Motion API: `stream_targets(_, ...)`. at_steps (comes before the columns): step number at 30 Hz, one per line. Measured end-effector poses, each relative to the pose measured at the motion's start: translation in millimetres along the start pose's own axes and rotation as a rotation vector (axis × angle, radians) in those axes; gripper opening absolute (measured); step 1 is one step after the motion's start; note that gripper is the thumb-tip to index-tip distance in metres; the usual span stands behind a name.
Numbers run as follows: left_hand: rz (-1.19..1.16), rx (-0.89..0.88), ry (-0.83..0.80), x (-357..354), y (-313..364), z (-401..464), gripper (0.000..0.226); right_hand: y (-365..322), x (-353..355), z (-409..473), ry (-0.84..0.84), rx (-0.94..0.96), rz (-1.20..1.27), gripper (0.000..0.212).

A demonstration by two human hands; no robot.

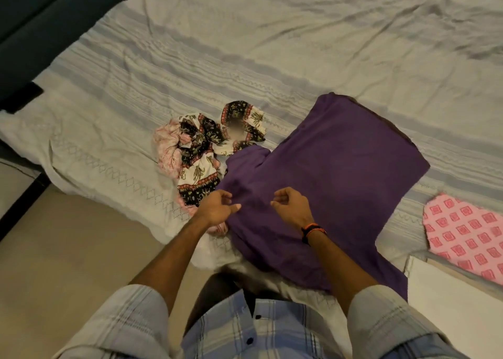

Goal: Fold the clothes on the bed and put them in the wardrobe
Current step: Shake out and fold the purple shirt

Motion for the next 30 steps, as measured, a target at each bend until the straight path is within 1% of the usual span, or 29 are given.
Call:
stream_targets(7, -0.021, 0.064, -0.012, 8.6, 2.1, 49.1, 0.044, -18.1, -4.0, 65.1, -0.09, -0.029, -0.1, 0.033)
stream_targets(15, -0.075, 0.123, -0.004, 13.3, 3.9, 147.5, 0.044, -34.8, -22.3, 168.0, -0.075, -0.091, -0.235, 0.035)
stream_targets(21, -0.037, 0.219, 0.12, 7.6, 0.6, 214.2, 0.046, -28.1, -44.0, 239.4, -0.081, -0.063, -0.443, 0.041)
stream_targets(23, -0.017, 0.249, 0.128, 4.7, -4.3, 229.8, 0.042, -24.8, -48.9, 255.5, -0.093, -0.061, -0.478, 0.05)
stream_targets(25, -0.043, 0.286, 0.093, -0.1, -11.9, 245.3, 0.039, -17.3, -54.6, 268.5, -0.124, -0.097, -0.501, 0.055)
stream_targets(27, -0.096, 0.305, 0.063, -3.2, -17.6, 256.4, 0.034, -9.9, -57.0, 278.4, -0.157, -0.162, -0.526, 0.052)
stream_targets(30, -0.228, 0.352, 0.052, -3.8, -23.4, 262.2, 0.023, -10.5, -52.5, 285.7, -0.196, -0.204, -0.536, 0.034)
Point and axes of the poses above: each hand's wrist, its own z-axis towards the middle knuckle, its own x-axis out of the back of the hand, y = z × x, the point moved 2 cm from there along z, towards the middle knuckle, and after that the axes turned 1 degree about z, right-handed, at the moved point
